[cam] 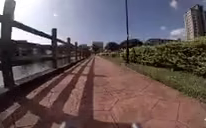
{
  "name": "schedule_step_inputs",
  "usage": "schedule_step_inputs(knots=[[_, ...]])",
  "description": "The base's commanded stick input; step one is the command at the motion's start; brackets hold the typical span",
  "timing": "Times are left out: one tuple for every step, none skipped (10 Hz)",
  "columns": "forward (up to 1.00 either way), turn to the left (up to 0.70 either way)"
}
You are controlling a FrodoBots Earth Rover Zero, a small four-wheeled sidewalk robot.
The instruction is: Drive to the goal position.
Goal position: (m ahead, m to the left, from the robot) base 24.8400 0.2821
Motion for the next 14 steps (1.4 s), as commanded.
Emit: schedule_step_inputs(knots=[[0.5, 0.0], [0.5, 0.0], [0.5, 0.0], [0.5, 0.0], [0.5, 0.0], [0.5, 0.11], [0.5, 0.08], [0.5, 0.01], [0.5, 0.0], [0.5, 0.0], [0.5, 0.0], [0.5, 0.0], [0.5, 0.0], [0.5, 0.0]])
